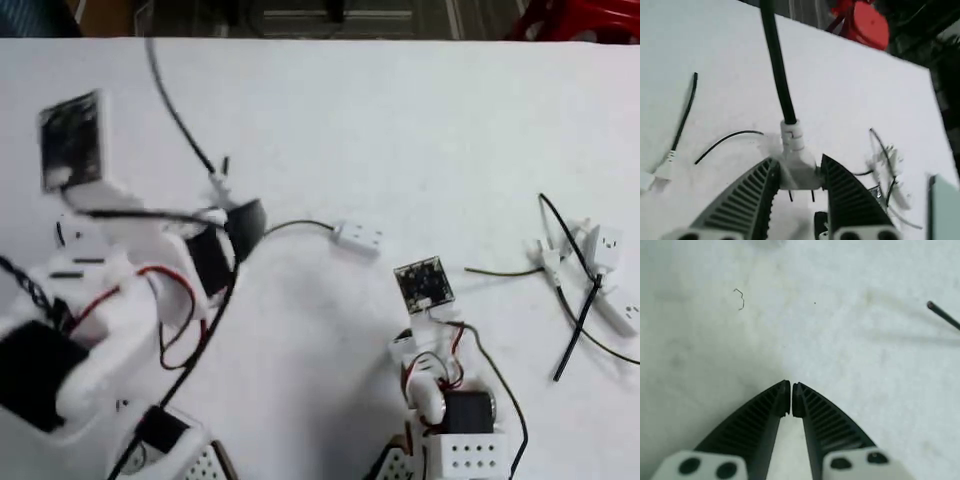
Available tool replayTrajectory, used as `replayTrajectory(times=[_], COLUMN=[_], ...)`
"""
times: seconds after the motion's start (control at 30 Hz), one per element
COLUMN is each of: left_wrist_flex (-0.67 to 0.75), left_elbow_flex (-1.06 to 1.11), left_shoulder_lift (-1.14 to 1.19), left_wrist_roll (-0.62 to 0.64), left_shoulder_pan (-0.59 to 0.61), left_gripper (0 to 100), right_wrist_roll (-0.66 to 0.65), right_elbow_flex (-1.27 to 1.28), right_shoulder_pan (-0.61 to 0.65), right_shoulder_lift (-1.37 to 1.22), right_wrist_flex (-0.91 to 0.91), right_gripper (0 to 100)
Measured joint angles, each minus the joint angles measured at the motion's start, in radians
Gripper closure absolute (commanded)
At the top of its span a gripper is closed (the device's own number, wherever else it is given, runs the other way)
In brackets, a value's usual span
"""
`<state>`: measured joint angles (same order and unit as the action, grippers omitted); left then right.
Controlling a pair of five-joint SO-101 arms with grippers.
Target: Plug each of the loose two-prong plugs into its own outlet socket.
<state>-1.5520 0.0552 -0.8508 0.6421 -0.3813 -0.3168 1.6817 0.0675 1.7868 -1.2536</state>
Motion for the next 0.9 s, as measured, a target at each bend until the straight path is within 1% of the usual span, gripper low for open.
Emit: replayTrajectory(times=[0.1,0.23,0.3,0.4,0.6,0.7,0.9], left_wrist_flex=[0.178,0.428,0.560,0.749,1.138,1.300,1.462], left_elbow_flex=[0.203,0.483,0.612,0.789,1.149,1.269,1.382], left_shoulder_lift=[-0.127,-0.304,-0.405,-0.574,-0.930,-0.954,-0.959], left_wrist_roll=[0.176,0.445,0.526,0.557,0.568,0.568,0.568], left_shoulder_pan=[0.000,-0.009,-0.009,-0.009,-0.009,-0.009,-0.009], left_gripper=[98,98,98,98,98,98,98], right_wrist_roll=[0.000,0.000,0.000,0.000,0.000,0.000,0.000], right_elbow_flex=[0.000,0.000,0.000,0.000,0.000,0.000,0.000], right_shoulder_pan=[0.000,0.000,0.000,0.000,0.000,0.000,0.000], right_shoulder_lift=[0.000,0.000,0.000,0.000,0.000,0.000,0.000], right_wrist_flex=[0.000,0.000,0.000,0.000,0.000,0.000,0.000], right_gripper=[97.8,97.8,97.8,97.8,97.5,97.5,97.5])
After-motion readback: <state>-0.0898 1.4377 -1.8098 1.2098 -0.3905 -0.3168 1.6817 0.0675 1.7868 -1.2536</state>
